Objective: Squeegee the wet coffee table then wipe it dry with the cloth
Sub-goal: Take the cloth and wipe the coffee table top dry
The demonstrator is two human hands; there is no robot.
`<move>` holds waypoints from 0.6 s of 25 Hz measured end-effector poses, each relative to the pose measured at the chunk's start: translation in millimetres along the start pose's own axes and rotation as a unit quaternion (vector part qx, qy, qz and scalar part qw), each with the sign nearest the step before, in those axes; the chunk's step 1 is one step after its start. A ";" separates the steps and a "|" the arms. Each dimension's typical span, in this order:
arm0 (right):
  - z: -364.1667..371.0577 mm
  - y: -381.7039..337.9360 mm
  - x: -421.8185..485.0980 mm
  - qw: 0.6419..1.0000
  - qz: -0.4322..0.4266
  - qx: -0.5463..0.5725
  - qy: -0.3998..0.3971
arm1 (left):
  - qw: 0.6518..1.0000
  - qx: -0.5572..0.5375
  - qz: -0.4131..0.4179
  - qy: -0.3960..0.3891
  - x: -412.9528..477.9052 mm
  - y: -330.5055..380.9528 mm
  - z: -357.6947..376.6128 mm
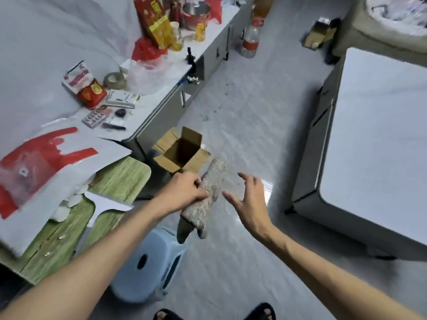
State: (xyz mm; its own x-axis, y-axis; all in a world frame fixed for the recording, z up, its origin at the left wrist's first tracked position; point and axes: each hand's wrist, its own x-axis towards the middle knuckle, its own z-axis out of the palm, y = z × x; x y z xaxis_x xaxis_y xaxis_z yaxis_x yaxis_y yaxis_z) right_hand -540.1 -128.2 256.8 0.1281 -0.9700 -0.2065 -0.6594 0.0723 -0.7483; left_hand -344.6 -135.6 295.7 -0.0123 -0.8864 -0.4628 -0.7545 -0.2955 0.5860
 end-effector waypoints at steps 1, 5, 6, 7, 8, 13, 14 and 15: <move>-29.1 9.0 -11.9 0.998 0.004 0.050 -0.038 | 1.000 -0.023 -0.014 -0.002 2.0 39.0 12.0; -141.3 44.4 -46.0 0.959 -0.028 0.216 -0.181 | 0.988 -0.150 -0.045 -0.010 18.6 164.4 71.2; -169.0 57.6 -47.2 0.961 -0.040 0.213 -0.172 | 0.978 -0.200 -0.050 -0.022 22.1 194.9 89.1; -195.5 71.7 -44.8 0.971 -0.045 0.186 -0.146 | 0.967 -0.247 -0.053 -0.036 26.7 226.0 107.2; -219.4 85.9 -40.9 0.983 -0.038 0.138 -0.111 | 0.956 -0.283 -0.055 -0.050 30.7 255.5 124.3; -302.3 162.1 -18.0 0.999 0.027 0.000 0.020 | 0.943 -0.305 -0.049 -0.121 75.9 364.1 195.4; -317.1 183.6 -10.6 0.999 0.042 0.011 0.031 | 0.943 -0.299 -0.051 -0.140 93.4 381.6 212.6; -328.5 201.4 -3.3 0.997 0.057 0.034 0.032 | 0.942 -0.289 -0.056 -0.160 109.8 392.3 227.8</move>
State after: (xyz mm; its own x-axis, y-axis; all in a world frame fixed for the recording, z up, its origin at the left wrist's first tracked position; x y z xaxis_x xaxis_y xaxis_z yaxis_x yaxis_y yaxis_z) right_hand -916.7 -186.6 313.9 0.0056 -0.9673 -0.2536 -0.6146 0.1967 -0.7639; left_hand -791.3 -267.7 323.2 -0.2197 -0.7124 -0.6665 -0.2814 -0.6079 0.7425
